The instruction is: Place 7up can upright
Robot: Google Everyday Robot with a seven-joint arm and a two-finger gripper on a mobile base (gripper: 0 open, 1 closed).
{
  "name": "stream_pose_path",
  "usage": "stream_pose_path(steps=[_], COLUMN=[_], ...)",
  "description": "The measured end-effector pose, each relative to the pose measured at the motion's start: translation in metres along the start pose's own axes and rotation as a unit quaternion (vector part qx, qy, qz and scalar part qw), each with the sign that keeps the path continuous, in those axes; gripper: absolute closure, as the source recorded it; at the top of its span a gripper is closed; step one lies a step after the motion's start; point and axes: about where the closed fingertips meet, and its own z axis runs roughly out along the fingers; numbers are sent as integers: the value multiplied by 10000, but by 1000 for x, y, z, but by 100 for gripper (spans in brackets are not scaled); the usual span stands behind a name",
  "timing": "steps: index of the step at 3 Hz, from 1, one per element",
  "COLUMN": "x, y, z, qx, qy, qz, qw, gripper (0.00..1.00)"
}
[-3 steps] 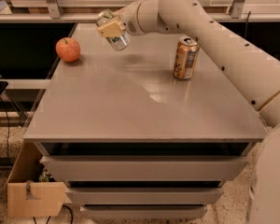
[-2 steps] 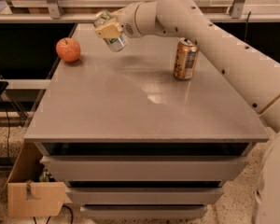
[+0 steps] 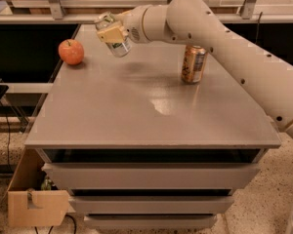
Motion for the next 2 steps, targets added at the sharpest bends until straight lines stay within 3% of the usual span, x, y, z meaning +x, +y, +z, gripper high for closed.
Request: stream_pose_path(steps=[2], x=[6], y=[20], z=[-19], qx=[-139], qy=[-272], qz=[339], qw=[9990], gripper=[100])
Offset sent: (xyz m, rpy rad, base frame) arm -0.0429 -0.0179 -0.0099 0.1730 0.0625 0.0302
